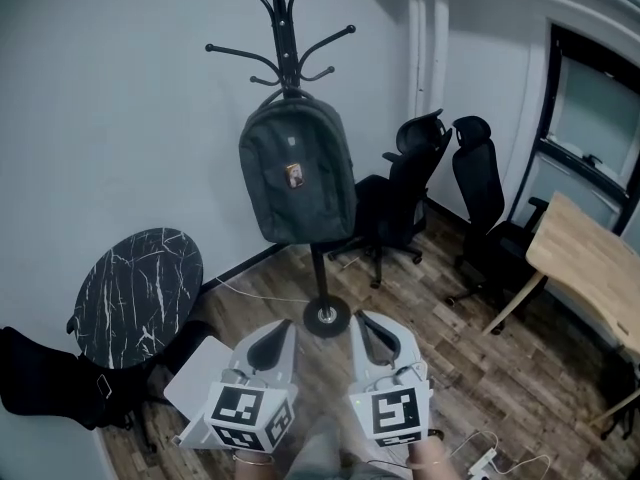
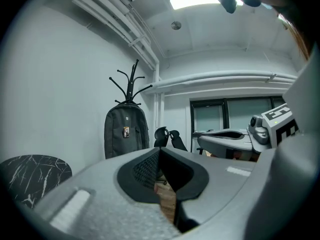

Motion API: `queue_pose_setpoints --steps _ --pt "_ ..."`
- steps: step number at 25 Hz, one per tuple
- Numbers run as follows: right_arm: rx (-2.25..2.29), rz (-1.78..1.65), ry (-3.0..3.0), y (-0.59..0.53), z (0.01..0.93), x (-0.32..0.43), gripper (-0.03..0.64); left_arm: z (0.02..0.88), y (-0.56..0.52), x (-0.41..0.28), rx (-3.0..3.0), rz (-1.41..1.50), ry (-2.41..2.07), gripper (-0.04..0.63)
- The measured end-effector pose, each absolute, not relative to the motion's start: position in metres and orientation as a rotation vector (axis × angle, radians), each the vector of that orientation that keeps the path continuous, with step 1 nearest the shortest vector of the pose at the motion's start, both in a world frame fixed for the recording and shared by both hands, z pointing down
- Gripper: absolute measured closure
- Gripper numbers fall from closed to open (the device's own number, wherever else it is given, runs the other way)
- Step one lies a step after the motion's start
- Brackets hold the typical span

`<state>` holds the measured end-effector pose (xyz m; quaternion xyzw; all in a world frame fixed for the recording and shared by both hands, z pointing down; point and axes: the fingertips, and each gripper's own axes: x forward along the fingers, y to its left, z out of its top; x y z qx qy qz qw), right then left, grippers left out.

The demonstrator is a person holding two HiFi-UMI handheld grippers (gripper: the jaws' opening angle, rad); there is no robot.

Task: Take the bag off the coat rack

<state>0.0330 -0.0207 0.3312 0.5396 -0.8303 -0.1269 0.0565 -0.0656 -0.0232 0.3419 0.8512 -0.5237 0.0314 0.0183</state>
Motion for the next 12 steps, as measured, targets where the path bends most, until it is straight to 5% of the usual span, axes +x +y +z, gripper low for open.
queue_pose_setpoints --steps 12 --pt "1.668 -0.35 -2.535 -0.107 0.327 0.026 0.615 0.342 -0.116 -0.081 2.65 0.114 -1.628 0.586"
